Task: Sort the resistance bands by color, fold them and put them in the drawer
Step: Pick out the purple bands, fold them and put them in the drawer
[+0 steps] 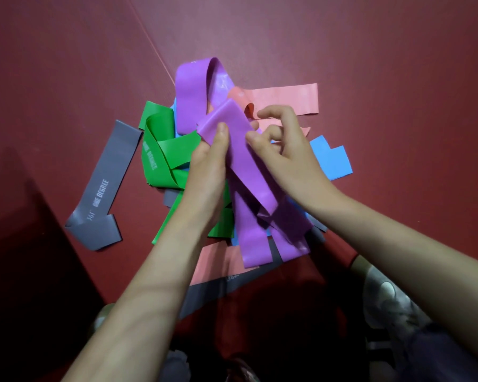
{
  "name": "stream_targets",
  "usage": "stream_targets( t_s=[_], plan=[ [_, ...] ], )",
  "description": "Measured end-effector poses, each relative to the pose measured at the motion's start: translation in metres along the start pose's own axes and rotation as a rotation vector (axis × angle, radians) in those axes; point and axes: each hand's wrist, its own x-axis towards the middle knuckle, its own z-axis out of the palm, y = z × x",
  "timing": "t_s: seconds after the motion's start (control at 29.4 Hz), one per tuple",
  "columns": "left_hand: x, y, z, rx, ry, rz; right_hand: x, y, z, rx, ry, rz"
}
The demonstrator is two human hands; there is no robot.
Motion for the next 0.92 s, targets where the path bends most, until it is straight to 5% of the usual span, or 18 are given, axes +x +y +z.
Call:
stream_targets(
  t_s=[0.31,0.61,0.92],
  plan=[
    [0.000,0.008,-0.005,0.022,0.026,0.050,-0.022,0.031,-0.025,-0.336,-0.167,0.095],
    [-0.003,0.014,-0.005,-0.021,0.072,0.048,-0.023,0.018,-0.021,-0.241,-0.487,0.212],
    [-0.005,0.015,-0.009,-0.140,0.087,-0.007,-0.031,0.026,0.000,-0.040,-0.422,0.412]
  ],
)
